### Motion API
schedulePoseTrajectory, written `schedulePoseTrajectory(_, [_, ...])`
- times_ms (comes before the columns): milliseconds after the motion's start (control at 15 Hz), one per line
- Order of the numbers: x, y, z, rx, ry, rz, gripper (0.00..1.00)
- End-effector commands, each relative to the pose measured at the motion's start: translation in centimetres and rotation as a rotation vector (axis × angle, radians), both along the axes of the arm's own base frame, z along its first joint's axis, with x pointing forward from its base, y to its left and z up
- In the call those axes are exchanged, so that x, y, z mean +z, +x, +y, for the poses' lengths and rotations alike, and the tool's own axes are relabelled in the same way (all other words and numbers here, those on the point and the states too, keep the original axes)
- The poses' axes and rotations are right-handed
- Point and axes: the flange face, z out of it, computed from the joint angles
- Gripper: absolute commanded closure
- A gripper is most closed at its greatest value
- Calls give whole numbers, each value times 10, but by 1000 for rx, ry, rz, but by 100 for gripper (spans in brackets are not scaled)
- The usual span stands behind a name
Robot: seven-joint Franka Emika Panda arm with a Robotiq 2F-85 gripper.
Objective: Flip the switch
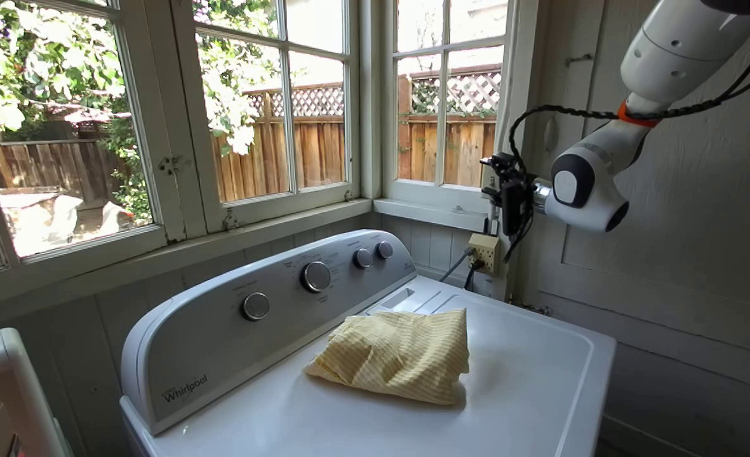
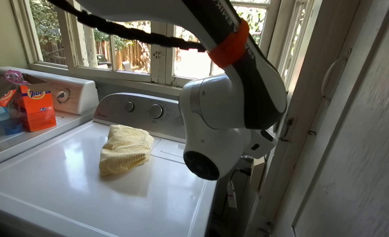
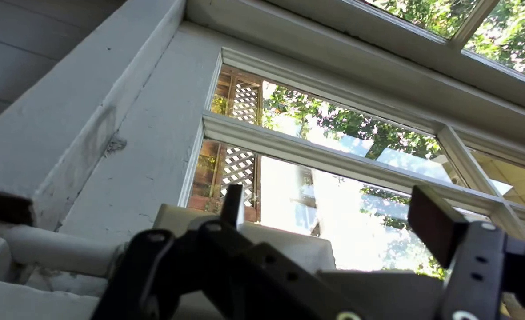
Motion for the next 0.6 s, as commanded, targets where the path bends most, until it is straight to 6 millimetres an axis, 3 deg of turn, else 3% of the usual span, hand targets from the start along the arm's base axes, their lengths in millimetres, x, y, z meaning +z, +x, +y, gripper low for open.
schedulePoseTrajectory(0, [-6,5,-7,-33,-28,-1,8])
schedulePoseTrajectory(267, [-2,7,-21,-66,-41,-14,6])
schedulePoseTrajectory(533, [-6,8,-19,-71,-49,-4,5])
